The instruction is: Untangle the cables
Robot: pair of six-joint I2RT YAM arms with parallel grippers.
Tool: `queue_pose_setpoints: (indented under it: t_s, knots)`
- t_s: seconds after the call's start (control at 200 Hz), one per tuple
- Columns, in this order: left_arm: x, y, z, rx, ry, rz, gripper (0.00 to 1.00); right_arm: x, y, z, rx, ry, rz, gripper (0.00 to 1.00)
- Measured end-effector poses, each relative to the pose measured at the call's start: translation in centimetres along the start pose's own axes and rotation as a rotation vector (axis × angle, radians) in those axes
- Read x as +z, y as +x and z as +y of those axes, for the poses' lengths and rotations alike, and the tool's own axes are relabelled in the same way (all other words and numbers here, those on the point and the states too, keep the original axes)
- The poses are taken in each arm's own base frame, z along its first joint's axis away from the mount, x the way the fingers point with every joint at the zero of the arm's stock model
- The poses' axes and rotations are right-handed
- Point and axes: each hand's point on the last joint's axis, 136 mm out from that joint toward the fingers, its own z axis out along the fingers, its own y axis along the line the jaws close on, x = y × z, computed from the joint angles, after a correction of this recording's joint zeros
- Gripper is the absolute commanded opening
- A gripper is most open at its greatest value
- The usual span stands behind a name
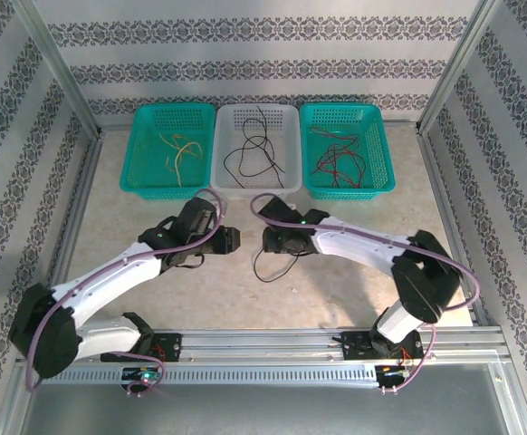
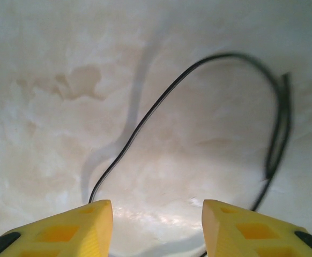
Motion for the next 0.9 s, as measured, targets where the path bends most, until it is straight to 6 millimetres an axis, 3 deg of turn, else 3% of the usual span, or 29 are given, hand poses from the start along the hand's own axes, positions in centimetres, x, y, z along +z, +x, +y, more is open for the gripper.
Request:
queue_pose_setpoints:
  t_s: [0.16, 0.25, 0.6, 0.74, 0.899]
  knots:
    - [-2.7, -1.1, 3.7, -0.102, -0.069, -0.091, 0.35, 1.9, 1.8, 2.6, -0.020, 0.017, 0.053, 0.44]
    - [-3.7, -1.5, 4.7, -0.134, -0.080, -0.127, 0.35, 2.3, 1.9, 2.6, -0.020, 0.043, 0.060, 0.44]
    - [-2.9, -0.6, 3.7, -0.145, -0.011, -0.076, 0.34, 4.9, -4.5, -1.6, 0.170, 0.206, -0.025, 0.38]
    - [-2.7, -0.1, 3.5, -0.148, 0.006, -0.057, 0.34, 6.3, -5.3, -1.3, 0.198, 0.232, -0.020, 0.38]
    - [-2.8, -0.1, 3.2, -0.146, 0.025, -0.056, 0.35, 7.2, -5.0, -1.5, 0.217, 0.264, 0.002, 0.26]
